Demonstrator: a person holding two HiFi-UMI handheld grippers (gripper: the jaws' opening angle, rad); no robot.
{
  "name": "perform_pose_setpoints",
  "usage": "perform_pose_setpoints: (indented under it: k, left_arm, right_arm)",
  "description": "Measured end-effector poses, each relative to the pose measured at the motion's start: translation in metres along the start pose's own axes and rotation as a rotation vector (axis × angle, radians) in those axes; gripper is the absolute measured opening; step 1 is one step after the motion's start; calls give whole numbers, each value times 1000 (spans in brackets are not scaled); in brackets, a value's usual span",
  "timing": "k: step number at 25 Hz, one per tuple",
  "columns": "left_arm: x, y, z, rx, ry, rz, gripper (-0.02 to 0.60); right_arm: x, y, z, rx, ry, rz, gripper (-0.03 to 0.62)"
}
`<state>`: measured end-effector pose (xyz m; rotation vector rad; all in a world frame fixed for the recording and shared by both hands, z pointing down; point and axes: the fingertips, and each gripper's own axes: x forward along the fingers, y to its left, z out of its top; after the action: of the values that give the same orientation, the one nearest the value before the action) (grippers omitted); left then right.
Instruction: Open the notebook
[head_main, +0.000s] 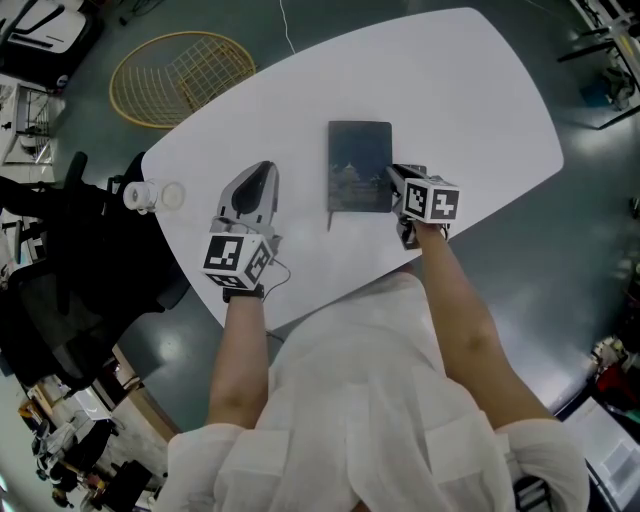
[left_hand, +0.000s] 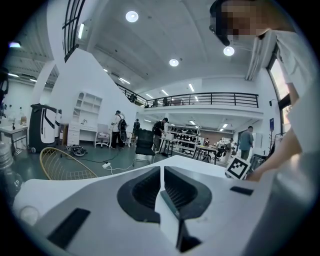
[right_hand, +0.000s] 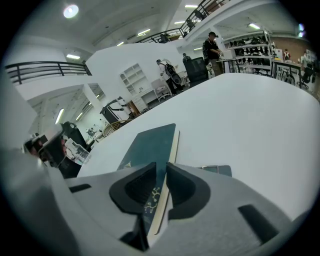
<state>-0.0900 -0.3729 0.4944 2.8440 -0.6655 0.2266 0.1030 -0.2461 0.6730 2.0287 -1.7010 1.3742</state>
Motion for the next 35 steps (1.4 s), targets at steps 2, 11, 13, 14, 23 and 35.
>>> perform_pose_setpoints:
  k: [2, 11, 13, 14, 23, 35]
  left_arm:
    - [-2, 0, 1, -1, -3, 5, 21]
    - [-10, 5, 9, -8, -21, 24, 21]
    - [-12, 8, 12, -5, -27, 28, 21]
    - [-13, 8, 13, -4, -29, 30, 22]
    - [-33, 11, 22, -5, -53, 75, 21]
    - [-65, 29, 24, -22, -74, 159, 21]
  right_arm:
    - [-4, 2, 2, 12, -15, 6, 66]
    - [-30, 27, 27, 2, -104, 47, 66]
    - [-34, 37, 35, 2, -131, 74, 60]
    - [-36, 41, 39, 3, -145, 87, 55]
    - [-52, 88, 63, -16, -232, 212, 44]
    - [-38, 169, 80, -173, -215, 345, 60]
